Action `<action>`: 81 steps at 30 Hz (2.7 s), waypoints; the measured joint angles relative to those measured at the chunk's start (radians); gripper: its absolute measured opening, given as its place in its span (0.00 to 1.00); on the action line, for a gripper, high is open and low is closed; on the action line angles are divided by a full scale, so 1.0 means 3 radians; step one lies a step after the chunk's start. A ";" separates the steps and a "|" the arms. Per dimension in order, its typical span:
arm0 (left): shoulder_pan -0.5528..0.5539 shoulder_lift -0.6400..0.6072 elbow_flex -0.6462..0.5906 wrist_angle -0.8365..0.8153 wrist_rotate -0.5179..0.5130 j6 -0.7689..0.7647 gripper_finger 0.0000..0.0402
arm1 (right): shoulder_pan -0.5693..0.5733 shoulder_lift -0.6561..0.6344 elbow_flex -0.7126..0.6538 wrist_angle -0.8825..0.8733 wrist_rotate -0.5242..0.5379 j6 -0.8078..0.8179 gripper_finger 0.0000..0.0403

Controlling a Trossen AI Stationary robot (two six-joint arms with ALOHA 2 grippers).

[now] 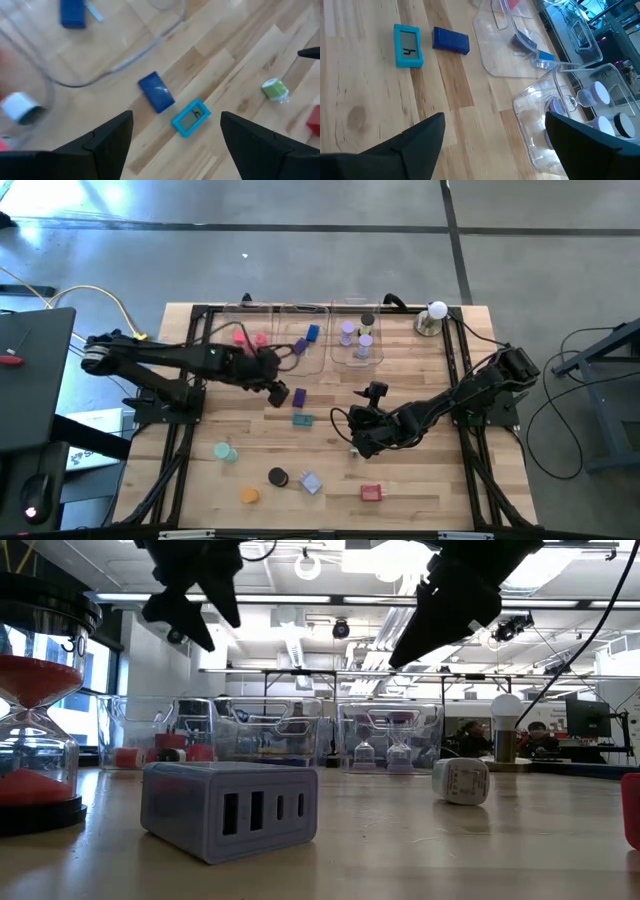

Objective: Pick & Place Office items
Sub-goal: Put the purple digital clock into the middle transparent bin

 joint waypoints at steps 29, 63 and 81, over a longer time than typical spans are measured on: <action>0.0048 0.1471 -0.0003 0.0761 -0.0001 -0.0371 0.73 | 0.0000 -0.0001 0.0000 0.0069 -0.0074 0.0019 0.83; -0.0039 0.1917 -0.0001 0.0943 -0.0332 -0.0481 0.73 | 0.0032 -0.0001 0.0000 0.0053 -0.0173 0.0006 0.83; -0.0024 0.1989 0.0006 0.0826 -0.0221 -0.0421 0.37 | 0.0032 -0.0001 0.0000 0.0052 -0.0173 0.0006 0.83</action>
